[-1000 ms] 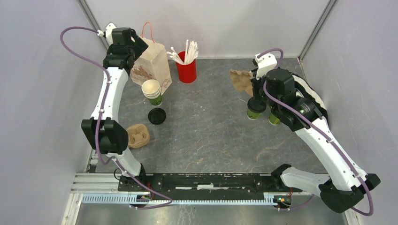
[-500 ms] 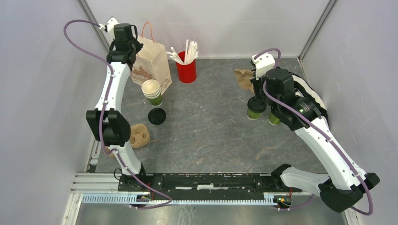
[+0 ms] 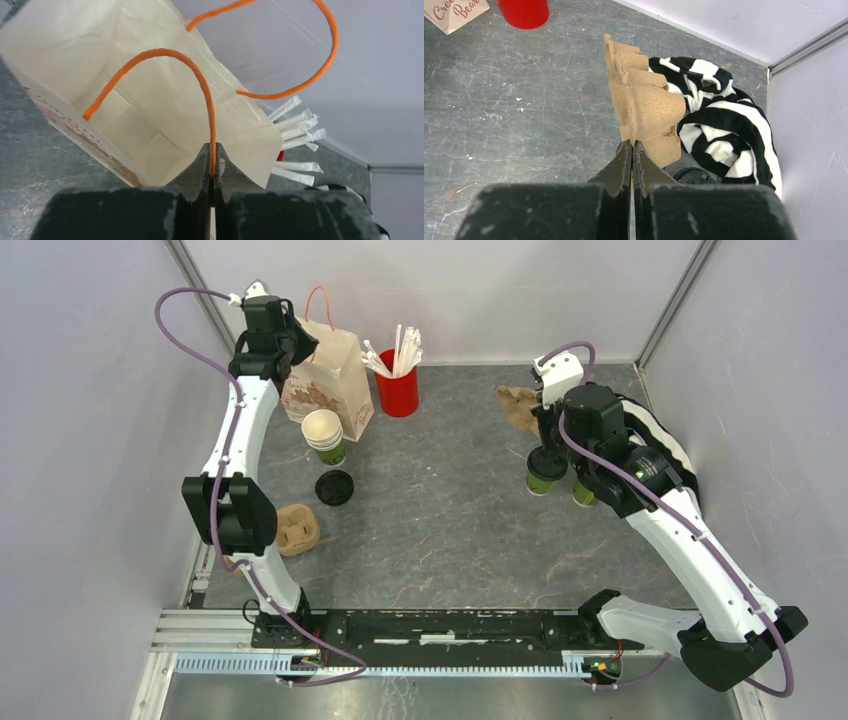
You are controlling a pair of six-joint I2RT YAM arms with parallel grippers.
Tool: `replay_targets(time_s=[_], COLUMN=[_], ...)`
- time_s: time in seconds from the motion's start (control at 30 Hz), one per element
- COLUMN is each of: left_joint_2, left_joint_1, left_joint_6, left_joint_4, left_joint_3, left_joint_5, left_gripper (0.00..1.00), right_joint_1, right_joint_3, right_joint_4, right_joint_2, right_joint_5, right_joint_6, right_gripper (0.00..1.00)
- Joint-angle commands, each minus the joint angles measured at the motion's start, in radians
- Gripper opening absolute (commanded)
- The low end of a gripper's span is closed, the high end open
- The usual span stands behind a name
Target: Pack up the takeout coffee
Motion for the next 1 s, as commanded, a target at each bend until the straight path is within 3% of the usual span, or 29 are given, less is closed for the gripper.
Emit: replay_targets(time_s=[0.0,0.3,0.77,0.97], left_joint_2=[-0.072,-0.111,-0.219,-0.223], left_joint_1=[0.003,0.003,-0.002,-0.005], left_joint_6=[-0.029,-0.092,-0.092,-0.054], left_joint_4=[0.062,0.082,0.144,0.132], left_joint_3=[-0.047,-0.106,-0.264,-0.281], left_joint_5=[0.161,0.343,0.551,0.625], left_gripper=[0.02,0.02,0.02,0.02], right_joint_1=[0.001,0.001,0.001,0.002], right_joint_3=[0.019,0.01,-0.016,-0.02], right_joint_4=[0.045,0.047,0.04,0.042], right_joint_2=[-0.003,-0.018,-0.072,-0.083], right_joint_5=[-0.009,-0.038,-0.081,-0.104], right_joint_6=[-0.012,0.01,0.042,0.129], right_gripper=[0.0,0.0,0.0,0.0])
